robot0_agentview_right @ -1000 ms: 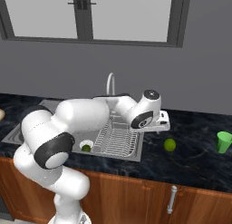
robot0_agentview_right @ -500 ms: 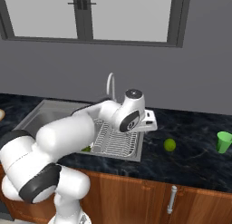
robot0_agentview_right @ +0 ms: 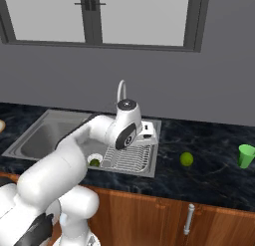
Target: Remove the lime and lime from the sink. Then move the bowl and cup from the counter to the sink for washing.
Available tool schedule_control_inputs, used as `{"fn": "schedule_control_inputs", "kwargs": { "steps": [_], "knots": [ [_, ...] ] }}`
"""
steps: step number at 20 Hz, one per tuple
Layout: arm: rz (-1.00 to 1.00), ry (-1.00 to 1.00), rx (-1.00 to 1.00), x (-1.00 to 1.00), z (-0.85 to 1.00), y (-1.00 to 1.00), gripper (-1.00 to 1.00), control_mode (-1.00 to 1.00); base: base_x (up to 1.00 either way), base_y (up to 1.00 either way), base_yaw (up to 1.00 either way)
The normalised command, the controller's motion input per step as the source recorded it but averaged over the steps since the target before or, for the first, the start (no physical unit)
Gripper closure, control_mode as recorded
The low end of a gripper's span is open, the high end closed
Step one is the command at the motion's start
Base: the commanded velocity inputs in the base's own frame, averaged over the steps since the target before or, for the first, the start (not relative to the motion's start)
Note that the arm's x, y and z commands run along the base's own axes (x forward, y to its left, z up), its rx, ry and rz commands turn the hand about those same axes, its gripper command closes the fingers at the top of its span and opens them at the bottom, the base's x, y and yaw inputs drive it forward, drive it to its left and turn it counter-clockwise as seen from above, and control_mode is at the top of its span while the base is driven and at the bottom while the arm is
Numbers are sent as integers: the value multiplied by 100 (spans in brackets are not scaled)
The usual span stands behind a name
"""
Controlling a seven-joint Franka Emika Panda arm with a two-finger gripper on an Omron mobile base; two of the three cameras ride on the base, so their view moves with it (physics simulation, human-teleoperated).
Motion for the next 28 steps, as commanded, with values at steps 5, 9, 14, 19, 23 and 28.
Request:
{"fn": "schedule_control_inputs", "kwargs": {
  "steps": [5, 9, 14, 19, 23, 28],
  "knots": [
    [-5, -4, -3, -17, 7, 55, -100, -100, 0, 0, 0],
    [-8, -3, -5, -13, 3, 58, -100, -100, 0, 0, 0],
    [-12, 0, -5, -10, 1, 57, -100, -100, 0, 0, 0],
    [-11, 0, -4, -5, 1, 57, -100, -100, 0, 0, 0],
    [-6, 0, -2, 0, 4, 57, -100, -100, 0, 0, 0],
    [-5, 0, 0, 7, 5, 55, -100, -100, 0, 0, 0]
  ]
}}
